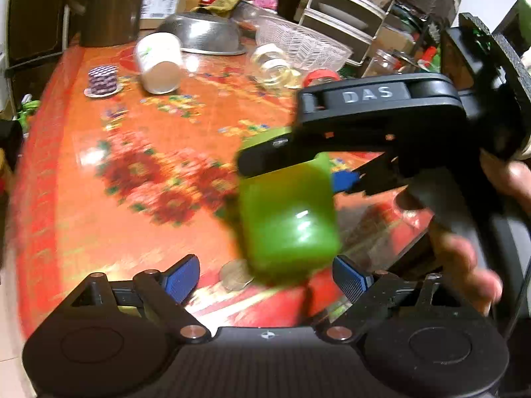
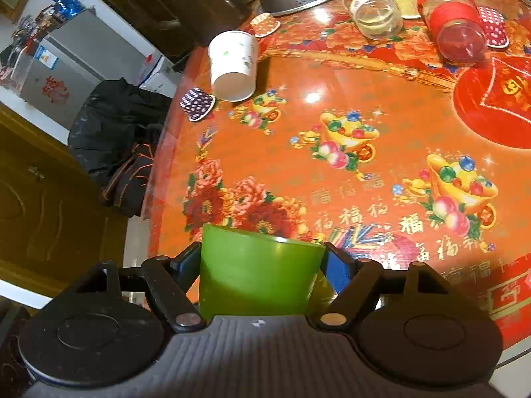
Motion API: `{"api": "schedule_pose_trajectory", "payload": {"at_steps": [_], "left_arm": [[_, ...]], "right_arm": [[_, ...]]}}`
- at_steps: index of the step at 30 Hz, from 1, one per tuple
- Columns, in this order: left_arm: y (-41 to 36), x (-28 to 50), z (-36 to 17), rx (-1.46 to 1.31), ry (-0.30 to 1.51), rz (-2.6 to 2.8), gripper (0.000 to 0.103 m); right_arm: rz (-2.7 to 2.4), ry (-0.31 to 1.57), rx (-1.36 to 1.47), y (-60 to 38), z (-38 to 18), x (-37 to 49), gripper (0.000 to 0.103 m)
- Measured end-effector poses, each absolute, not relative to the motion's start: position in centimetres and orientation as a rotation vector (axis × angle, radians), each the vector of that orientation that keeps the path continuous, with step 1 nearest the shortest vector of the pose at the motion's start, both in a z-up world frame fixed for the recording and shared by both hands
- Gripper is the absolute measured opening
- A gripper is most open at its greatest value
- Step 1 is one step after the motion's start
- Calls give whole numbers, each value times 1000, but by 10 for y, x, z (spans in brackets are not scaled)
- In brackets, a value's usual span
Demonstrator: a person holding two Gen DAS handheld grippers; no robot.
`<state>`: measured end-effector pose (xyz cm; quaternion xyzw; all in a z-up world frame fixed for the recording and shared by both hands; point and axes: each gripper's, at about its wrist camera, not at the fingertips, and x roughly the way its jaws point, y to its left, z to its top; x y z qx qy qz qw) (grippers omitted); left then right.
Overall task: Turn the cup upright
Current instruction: 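Grasp the green cup with the right tool while the left tool releases it, then rotate the green cup upright with the right tool and lower it onto the table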
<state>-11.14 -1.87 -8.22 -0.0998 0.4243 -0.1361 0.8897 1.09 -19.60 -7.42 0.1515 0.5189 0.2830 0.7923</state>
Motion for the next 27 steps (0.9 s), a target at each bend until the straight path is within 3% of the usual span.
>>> {"api": "schedule_pose_trajectory", "payload": {"at_steps": [15, 19, 23, 27], "left_arm": [[69, -141, -61, -415, 681, -206, 89], [77, -145, -57, -449, 612, -209, 89], [78, -147, -53, -445, 546, -224, 89], [78, -148, -53, -442, 511, -248, 89]], "right_arm": [[597, 1010, 283, -200, -62, -2, 76], [557, 752, 178, -201, -44, -33, 76], [487, 380, 7, -195, -37, -82, 76], [450, 205, -36, -193, -53, -105, 75]]}}
